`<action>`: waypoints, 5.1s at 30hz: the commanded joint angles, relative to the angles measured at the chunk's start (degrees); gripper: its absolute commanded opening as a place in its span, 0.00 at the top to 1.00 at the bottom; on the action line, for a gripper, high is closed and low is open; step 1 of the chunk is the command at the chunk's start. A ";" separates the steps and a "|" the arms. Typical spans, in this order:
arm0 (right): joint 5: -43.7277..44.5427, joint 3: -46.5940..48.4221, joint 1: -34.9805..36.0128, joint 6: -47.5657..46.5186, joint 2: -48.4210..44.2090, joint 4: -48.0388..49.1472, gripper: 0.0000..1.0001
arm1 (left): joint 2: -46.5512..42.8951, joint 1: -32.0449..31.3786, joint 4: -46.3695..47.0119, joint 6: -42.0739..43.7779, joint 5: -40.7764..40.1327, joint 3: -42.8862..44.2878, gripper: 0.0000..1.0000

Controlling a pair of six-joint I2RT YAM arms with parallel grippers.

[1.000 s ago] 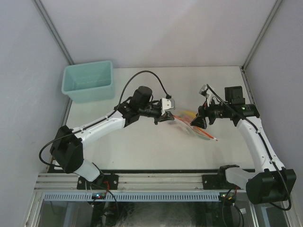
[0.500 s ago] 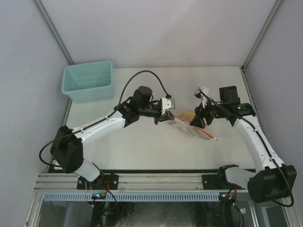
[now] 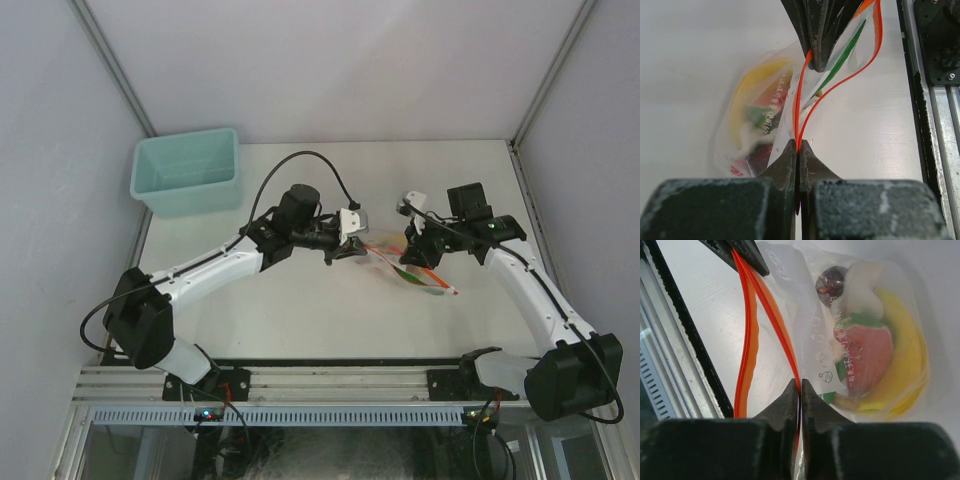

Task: Open the zip-top bag and remove the fake food
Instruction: Open the zipper of the food storage bag at the center of the board, then pick up the fake vegetable from the zipper food storage bag.

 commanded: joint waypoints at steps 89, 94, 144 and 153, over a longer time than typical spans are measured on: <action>-4.38 3.77 13.59 19.02 14.16 19.59 1.00 | -20.35 -6.77 27.18 -85.32 -48.49 -27.98 0.87; -4.13 3.80 13.56 18.94 13.81 19.60 1.00 | -15.84 -6.69 23.63 -85.62 -47.91 -25.56 0.87; -4.74 4.77 15.57 22.34 14.10 21.94 1.00 | 6.67 -2.82 45.16 -96.90 -26.85 -26.32 0.58; -4.11 5.26 16.96 23.80 15.29 23.02 1.00 | 6.82 -4.05 37.12 -99.05 -30.32 -27.58 0.59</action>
